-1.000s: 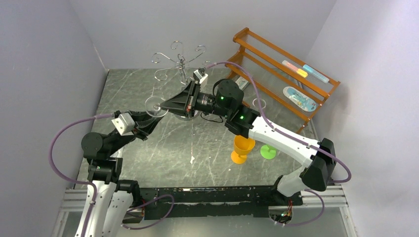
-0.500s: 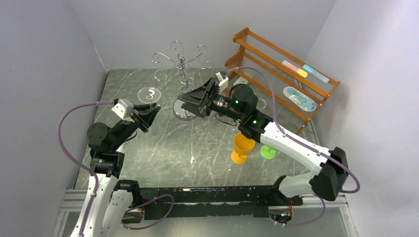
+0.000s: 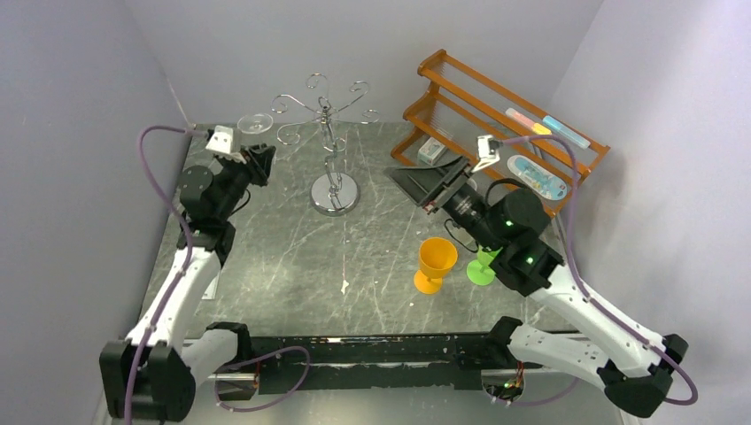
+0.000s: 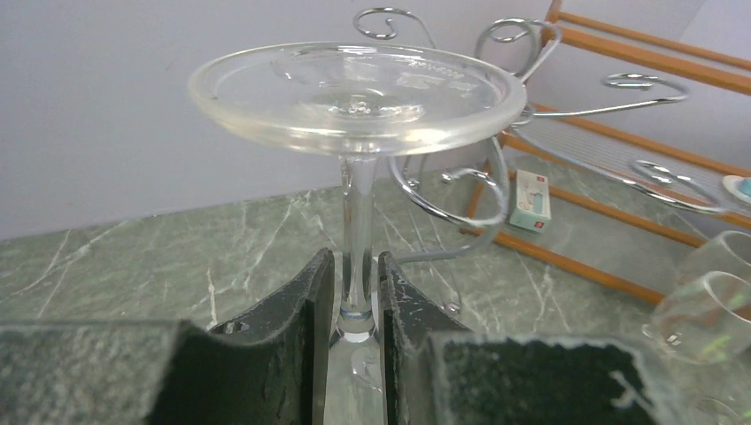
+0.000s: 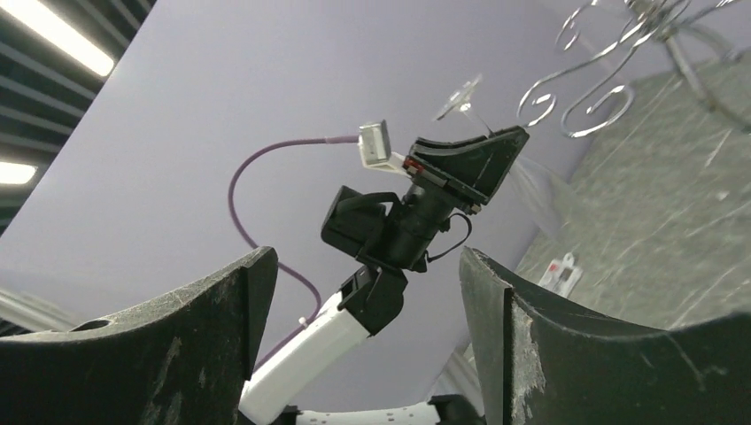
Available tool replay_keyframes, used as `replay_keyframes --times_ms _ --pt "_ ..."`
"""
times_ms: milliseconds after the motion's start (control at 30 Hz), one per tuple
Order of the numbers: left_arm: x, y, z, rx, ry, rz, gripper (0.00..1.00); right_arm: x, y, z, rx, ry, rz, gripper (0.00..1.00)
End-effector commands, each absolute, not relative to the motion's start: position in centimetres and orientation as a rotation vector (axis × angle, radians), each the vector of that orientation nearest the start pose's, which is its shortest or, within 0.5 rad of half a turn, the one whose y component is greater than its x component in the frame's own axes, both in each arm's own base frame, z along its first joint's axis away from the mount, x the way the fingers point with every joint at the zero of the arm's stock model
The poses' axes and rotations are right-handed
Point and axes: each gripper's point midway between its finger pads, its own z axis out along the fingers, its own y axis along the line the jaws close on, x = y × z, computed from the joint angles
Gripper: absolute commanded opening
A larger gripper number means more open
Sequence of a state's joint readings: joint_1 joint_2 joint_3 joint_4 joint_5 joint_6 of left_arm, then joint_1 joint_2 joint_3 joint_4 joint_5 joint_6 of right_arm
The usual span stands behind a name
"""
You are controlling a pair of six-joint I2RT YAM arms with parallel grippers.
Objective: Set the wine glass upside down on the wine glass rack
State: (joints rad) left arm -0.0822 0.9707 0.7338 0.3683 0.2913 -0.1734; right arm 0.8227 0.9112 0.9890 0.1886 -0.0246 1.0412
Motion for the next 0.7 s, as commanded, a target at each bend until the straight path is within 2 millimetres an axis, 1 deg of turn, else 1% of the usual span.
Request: replay_keyframes --times_ms 0,100,233,333,400,500,567,667 --pt "38.8 -8.3 35.4 0.209 1.313 -0.346 0.05 21.6 24.7 43.8 0.174 1.454 1.358 0.79" --pt "40.1 -8.1 34.7 0.208 1.297 -0.323 0.05 21.3 23.7 44.2 0.175 1.435 1.324 0.78" --pt "41.0 -9.2 34.1 0.281 1.272 -0.357 0.05 21.3 23.3 44.0 0.176 1.434 1.306 0.78" --pt "41.7 -10.1 33.4 0.339 1.252 -0.415 0.05 21.1 23.5 43.9 0.159 1.438 1.31 0.77" --pt "41.6 -11.6 33.4 0.42 1.207 -0.502 0.05 21.0 23.8 44.0 0.134 1.438 1.322 0.77" --pt "42.1 -13.4 32.7 0.509 1.188 -0.609 0.05 20.9 24.4 44.1 0.107 1.444 1.332 0.77" --pt "42.6 -13.9 32.4 0.541 1.174 -0.646 0.05 20.8 24.6 44.0 0.094 1.451 1.337 0.76" --pt "43.0 -14.2 32.7 0.564 1.132 -0.675 0.05 20.8 24.6 43.8 0.096 1.46 1.337 0.76"
